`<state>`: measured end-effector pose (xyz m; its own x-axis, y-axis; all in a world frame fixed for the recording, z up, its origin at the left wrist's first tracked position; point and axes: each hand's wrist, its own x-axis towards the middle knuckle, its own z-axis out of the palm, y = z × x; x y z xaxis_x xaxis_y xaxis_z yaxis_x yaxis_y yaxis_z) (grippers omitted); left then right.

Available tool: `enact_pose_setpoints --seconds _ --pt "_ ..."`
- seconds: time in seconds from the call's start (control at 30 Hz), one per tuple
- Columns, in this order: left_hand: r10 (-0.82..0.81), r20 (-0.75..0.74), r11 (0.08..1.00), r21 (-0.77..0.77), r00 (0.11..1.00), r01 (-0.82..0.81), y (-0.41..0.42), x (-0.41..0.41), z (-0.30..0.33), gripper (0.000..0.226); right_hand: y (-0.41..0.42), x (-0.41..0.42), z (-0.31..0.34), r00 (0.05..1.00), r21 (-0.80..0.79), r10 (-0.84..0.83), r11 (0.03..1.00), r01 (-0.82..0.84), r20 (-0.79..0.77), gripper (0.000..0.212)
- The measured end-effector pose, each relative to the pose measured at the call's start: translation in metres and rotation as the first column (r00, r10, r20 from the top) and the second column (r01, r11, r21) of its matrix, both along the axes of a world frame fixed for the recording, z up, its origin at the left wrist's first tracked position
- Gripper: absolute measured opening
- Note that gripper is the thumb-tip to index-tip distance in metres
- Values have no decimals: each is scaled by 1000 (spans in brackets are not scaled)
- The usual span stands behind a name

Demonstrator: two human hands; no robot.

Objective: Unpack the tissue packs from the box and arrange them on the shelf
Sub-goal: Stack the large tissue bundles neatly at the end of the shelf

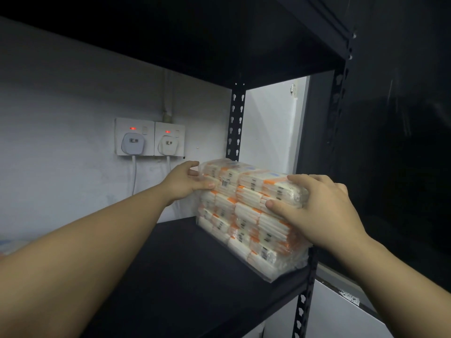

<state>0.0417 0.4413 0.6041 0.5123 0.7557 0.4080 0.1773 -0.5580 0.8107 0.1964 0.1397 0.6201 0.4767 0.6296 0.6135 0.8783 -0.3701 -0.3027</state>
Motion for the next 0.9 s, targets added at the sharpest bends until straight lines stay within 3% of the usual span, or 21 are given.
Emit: enact_pose_setpoints --seconds 0.07,0.17,0.37,0.6,0.9 --pt "45 -42 999 7 998 -45 -6 -11 3 107 -3 -3 1 1000 -4 2 1000 -2 3 91" --pt "95 -125 995 53 988 -89 -20 -32 10 97 -7 -13 1 997 26 -13 1000 11 73 92" --pt "175 -389 978 177 904 -114 -58 -104 15 62 -8 -57 -20 952 140 115 977 -160 284 67" --pt "325 -631 932 339 705 -127 -131 -223 2 64 18 -139 -62 911 -18 387 921 -389 143 71" --pt "570 -684 821 449 455 -353 -204 -343 -39 72 44 -234 -92 795 -45 606 794 -607 -29 67"
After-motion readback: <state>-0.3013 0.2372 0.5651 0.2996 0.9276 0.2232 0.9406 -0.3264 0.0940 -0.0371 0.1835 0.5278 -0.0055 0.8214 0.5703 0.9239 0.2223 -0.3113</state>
